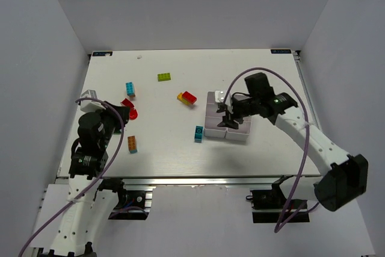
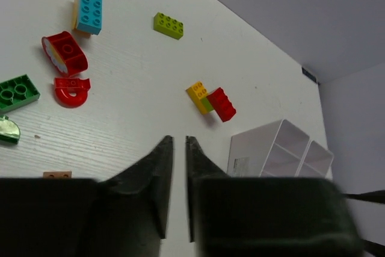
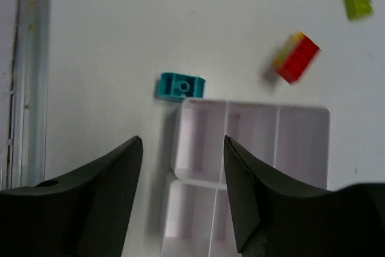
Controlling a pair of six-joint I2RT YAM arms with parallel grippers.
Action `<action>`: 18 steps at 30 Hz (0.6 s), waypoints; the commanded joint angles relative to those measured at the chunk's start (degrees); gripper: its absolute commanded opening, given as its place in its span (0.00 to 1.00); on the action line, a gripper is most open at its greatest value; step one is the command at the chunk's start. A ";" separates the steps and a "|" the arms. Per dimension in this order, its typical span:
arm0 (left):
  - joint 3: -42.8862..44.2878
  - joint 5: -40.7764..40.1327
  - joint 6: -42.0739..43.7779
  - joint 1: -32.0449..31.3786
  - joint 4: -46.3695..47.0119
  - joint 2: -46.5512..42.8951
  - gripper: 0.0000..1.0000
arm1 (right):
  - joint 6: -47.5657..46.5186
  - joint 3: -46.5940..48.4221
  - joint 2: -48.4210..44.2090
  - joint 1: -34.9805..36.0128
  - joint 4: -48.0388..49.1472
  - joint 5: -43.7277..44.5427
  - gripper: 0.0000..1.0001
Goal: Sort the legos into containers by color
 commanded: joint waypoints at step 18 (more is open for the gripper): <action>-5.58 4.16 -4.39 0.18 -6.27 -4.52 0.83 | -65.69 19.24 27.44 16.32 -29.78 4.20 0.85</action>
